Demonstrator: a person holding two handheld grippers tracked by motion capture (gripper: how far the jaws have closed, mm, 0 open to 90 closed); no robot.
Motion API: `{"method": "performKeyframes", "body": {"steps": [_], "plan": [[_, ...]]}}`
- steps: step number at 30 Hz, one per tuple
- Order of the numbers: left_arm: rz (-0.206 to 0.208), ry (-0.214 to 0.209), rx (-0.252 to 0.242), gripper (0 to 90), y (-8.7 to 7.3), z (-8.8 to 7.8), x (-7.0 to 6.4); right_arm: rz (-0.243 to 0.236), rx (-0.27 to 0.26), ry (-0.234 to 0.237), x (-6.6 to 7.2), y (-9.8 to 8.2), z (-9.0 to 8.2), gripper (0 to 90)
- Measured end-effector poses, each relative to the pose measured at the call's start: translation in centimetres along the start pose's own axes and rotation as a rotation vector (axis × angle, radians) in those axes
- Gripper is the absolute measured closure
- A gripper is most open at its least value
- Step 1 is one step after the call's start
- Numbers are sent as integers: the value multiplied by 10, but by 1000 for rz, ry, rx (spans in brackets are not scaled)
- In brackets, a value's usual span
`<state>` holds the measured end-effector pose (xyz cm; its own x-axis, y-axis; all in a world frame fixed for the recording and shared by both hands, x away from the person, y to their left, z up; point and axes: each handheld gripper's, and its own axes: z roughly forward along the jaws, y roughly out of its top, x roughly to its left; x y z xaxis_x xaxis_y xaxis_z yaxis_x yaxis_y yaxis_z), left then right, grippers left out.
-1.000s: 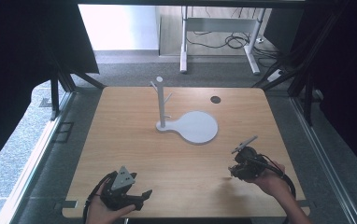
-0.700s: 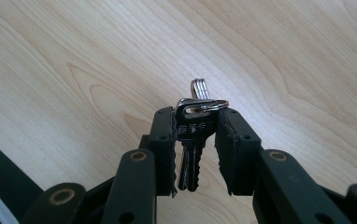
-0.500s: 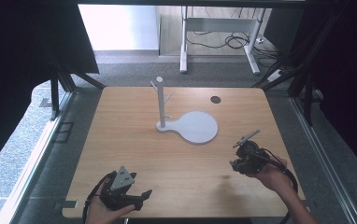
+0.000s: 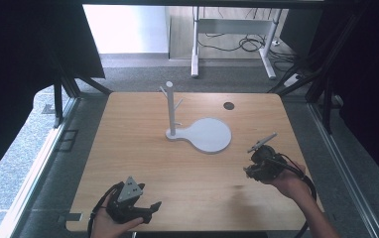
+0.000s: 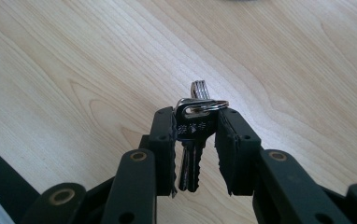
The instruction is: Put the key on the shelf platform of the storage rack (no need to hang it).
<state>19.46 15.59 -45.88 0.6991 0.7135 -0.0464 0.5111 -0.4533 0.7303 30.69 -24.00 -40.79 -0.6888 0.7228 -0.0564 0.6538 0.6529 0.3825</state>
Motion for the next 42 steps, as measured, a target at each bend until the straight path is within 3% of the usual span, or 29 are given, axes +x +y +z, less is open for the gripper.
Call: {"method": "performKeyframes", "body": {"steps": [12,42], "plan": [[3,1,13,223,0,3,-1,-14,-27,2,-3,17,-4,693],[4,0,16,223,-1,5,-1,-18,-32,4,-13,45,-2,693]]}}
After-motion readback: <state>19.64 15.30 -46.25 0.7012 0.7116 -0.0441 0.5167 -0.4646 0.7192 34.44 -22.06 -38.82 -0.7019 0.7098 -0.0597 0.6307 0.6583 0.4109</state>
